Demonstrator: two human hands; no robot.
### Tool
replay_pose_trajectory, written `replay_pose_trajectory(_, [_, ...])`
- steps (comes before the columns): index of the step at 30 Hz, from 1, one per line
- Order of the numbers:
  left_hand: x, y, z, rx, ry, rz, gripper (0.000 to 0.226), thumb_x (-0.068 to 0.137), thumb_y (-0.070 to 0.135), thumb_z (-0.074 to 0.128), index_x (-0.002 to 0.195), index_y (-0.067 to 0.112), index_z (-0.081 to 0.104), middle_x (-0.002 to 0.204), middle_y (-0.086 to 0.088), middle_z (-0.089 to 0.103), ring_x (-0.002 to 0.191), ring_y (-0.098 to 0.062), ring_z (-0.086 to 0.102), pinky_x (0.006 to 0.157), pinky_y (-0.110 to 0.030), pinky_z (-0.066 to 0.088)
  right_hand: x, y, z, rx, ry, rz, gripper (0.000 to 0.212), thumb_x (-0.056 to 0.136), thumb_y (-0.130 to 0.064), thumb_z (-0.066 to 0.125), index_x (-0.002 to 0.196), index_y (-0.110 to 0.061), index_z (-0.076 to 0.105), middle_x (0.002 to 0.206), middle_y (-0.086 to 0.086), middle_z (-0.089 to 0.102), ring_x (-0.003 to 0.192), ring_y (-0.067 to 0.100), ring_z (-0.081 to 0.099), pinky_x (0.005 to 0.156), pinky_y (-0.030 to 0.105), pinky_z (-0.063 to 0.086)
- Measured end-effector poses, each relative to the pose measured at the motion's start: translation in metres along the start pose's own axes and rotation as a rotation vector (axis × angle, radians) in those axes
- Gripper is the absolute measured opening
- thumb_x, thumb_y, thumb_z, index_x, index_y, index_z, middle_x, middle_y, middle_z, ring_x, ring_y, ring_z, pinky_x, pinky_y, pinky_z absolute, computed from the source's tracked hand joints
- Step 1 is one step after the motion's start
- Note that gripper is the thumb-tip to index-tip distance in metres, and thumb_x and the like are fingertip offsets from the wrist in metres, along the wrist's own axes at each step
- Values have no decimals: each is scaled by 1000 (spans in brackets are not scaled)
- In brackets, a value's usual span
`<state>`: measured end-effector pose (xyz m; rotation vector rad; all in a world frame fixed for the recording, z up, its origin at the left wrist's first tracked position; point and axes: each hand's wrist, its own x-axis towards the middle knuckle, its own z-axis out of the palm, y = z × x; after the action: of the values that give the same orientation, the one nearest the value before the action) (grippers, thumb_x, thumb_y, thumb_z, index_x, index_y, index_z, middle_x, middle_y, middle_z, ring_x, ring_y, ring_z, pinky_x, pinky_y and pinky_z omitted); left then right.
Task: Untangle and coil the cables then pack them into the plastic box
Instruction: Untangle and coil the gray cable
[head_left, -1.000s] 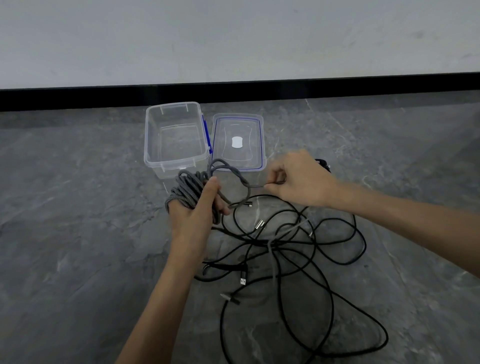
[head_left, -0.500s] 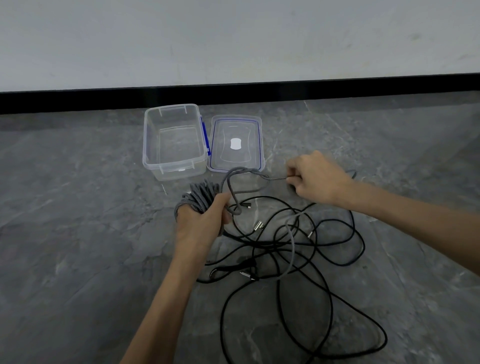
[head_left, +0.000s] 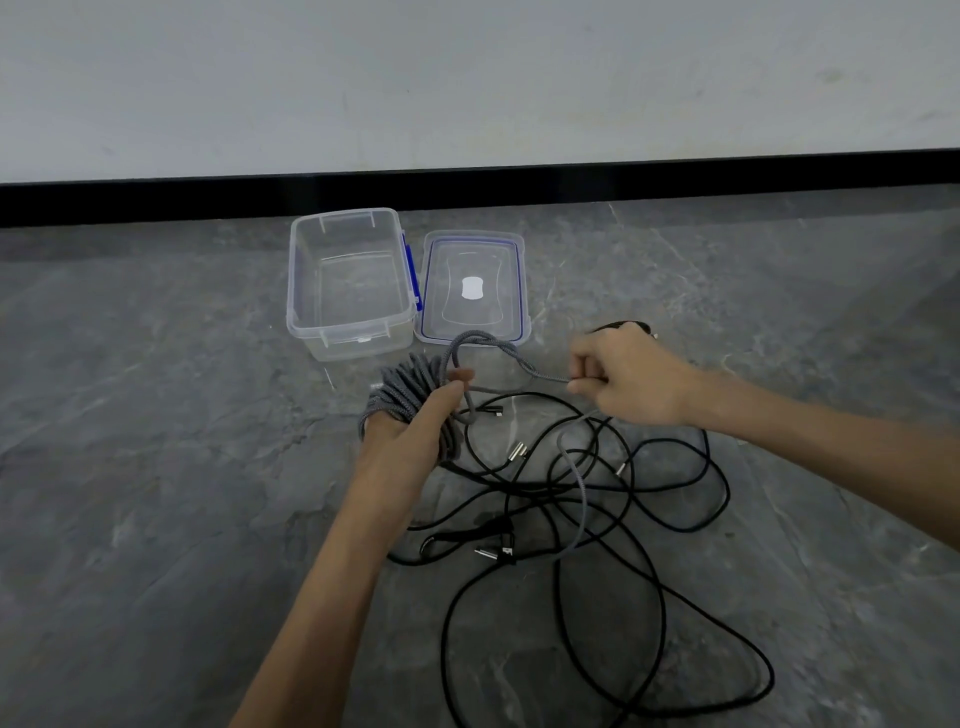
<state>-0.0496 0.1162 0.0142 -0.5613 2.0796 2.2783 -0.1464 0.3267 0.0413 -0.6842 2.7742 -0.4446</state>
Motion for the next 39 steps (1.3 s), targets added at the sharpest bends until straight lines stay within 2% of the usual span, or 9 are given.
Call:
replay_pose_trajectory(6, [-8, 3, 3, -117, -184, 126, 25, 93, 28, 58, 85, 17, 79, 94, -6, 75, 95, -19, 69, 92, -33, 51, 0, -1, 11, -45, -95, -42, 23, 86, -1, 58, 69, -15, 49, 62, 2, 56, 65, 26, 58, 63, 39, 50])
replay_pose_trajectory(8, [-7, 3, 3, -157, -180, 141, 24, 91, 31, 63, 77, 15, 74, 82, -5, 71, 80, -18, 67, 78, -30, 52, -1, -1, 17, 12, -67, -80, 19, 82, 6, 51, 90, -10, 58, 77, 6, 66, 77, 26, 64, 69, 43, 54])
replay_pose_trajectory(11, [-4, 7, 5, -282, -205, 144, 23, 92, 27, 61, 81, 7, 59, 65, 0, 54, 62, -13, 55, 63, -22, 47, -1, -12, 22, 152, -19, -118, 50, 78, 10, 45, 120, -15, 54, 97, 2, 70, 89, 20, 66, 77, 40, 54])
replay_pose_trajectory(14, [-4, 16, 8, -380, -230, 143, 23, 88, 23, 53, 94, 2, 61, 54, 7, 39, 51, -7, 44, 56, -17, 42, -1, -25, 21, 247, 73, -149, 12, 95, -5, 47, 105, -5, 54, 70, -3, 59, 61, 5, 54, 61, 30, 44])
replay_pose_trajectory(20, [-2, 15, 6, -394, -187, 134, 25, 92, 21, 58, 74, 8, 47, 50, 7, 29, 45, -8, 34, 55, -16, 38, 1, -36, 11, 241, 225, -215, 27, 100, -20, 48, 73, -16, 51, 57, 3, 59, 53, 21, 54, 57, 39, 46])
replay_pose_trajectory(26, [5, 20, 3, -620, -79, 1, 25, 94, 10, 53, 69, 13, 52, 52, 4, 45, 50, -9, 51, 55, -18, 49, -7, -41, 12, 256, 124, -173, 32, 98, -17, 52, 66, -18, 51, 56, 0, 60, 50, 12, 53, 54, 23, 43])
replay_pose_trajectory(31, [0, 25, 10, -873, -31, -71, 29, 96, 7, 48, 69, 10, 59, 58, 1, 56, 55, -7, 59, 59, -13, 52, -16, -43, 27, 338, -16, -150, 17, 94, -14, 56, 83, -3, 63, 66, 8, 65, 61, 22, 57, 70, 40, 51])
replay_pose_trajectory(34, [-3, 27, 9, -958, -60, -109, 24, 97, 8, 44, 76, 11, 55, 53, 7, 51, 44, -2, 49, 49, -12, 45, -18, -41, 36, 351, -56, -160, 15, 96, -15, 55, 86, -9, 65, 66, -10, 64, 61, 7, 54, 72, 34, 49])
replay_pose_trajectory(39, [-4, 29, 4, -1034, -180, -147, 21, 89, 32, 51, 76, 15, 52, 42, 10, 32, 39, -3, 35, 47, -10, 34, -19, -39, 35, 377, -73, -199, 16, 99, -17, 49, 103, -9, 63, 76, -14, 67, 78, 16, 63, 77, 32, 50])
